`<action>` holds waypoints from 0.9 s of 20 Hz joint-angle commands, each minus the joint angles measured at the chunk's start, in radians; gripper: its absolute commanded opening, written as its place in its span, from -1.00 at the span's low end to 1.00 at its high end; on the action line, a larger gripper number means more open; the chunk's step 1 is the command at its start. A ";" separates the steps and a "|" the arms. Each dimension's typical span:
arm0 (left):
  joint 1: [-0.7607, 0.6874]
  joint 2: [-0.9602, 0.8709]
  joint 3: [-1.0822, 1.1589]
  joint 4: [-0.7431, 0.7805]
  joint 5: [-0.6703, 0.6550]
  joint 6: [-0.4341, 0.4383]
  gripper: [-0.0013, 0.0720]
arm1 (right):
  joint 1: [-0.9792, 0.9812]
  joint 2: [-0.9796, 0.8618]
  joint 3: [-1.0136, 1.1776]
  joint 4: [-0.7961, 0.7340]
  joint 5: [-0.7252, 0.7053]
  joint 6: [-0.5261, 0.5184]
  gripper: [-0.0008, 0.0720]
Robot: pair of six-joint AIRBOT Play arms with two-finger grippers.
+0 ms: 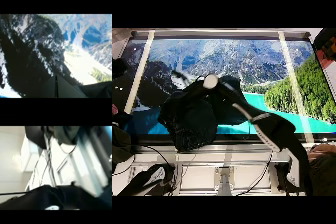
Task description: Fold the clothes and pants, and hang the long-sleeved shirts on hangers.
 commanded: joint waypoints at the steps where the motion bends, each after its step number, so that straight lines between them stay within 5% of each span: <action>1: 0.000 0.000 -0.002 -0.008 -0.116 0.055 -0.88 | -0.179 0.055 0.000 -0.035 0.161 -0.002 -0.91; 4: 0.005 0.002 -0.021 -0.121 -0.155 0.180 -0.88 | -0.349 0.089 -0.003 -0.055 0.254 -0.032 -0.92; 11: 0.054 0.141 -0.352 -0.181 -0.203 0.240 -0.88 | -0.616 0.174 -0.125 -0.042 0.219 -0.132 -0.93; 18: 0.232 0.160 -0.522 -0.362 -0.202 0.240 -0.88 | -0.743 0.323 -0.592 -0.013 0.146 -0.272 -0.93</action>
